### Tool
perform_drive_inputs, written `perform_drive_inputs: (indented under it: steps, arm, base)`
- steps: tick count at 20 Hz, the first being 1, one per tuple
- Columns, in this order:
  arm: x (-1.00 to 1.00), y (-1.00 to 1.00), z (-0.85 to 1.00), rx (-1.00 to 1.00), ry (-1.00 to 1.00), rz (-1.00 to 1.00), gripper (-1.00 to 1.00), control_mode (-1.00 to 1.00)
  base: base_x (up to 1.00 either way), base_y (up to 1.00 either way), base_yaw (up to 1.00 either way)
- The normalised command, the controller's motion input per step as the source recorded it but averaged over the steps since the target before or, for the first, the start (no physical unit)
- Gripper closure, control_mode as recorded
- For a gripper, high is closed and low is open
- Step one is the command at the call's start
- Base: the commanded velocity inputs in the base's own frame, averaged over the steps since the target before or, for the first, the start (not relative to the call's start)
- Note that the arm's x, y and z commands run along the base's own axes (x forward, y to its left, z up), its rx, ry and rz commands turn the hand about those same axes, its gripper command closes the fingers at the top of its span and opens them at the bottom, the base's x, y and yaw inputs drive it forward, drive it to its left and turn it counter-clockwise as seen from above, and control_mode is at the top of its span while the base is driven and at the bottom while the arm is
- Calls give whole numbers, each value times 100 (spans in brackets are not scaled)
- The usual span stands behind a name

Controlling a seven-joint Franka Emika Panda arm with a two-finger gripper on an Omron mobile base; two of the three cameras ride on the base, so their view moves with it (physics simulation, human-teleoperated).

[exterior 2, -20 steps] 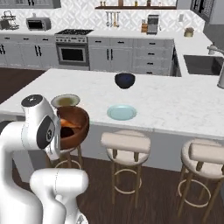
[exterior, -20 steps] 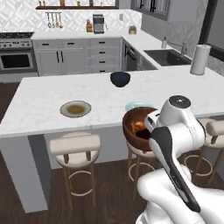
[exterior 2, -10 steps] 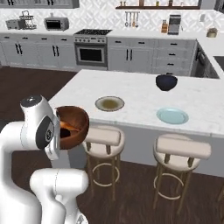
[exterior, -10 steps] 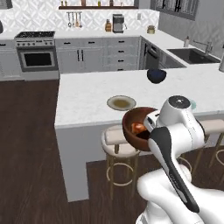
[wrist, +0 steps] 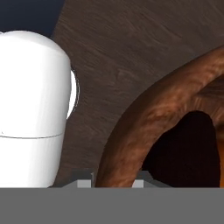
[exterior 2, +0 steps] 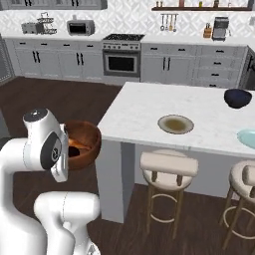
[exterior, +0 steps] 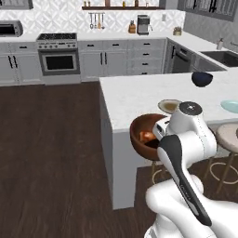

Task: Pick the chicken drumstick and avocado from their plates and place them in the bowl. Then put the bowl in the fridge.

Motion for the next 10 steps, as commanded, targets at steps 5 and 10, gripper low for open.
perform_drive_inputs:
  steps: [5, 10]
  arm:
    - [0, 0, 0, 0, 0, 0, 100, 100]
    - [0, 0, 0, 0, 0, 0, 100, 100]
  base:
    - [64, 100, 0]
    - [90, 100, 0]
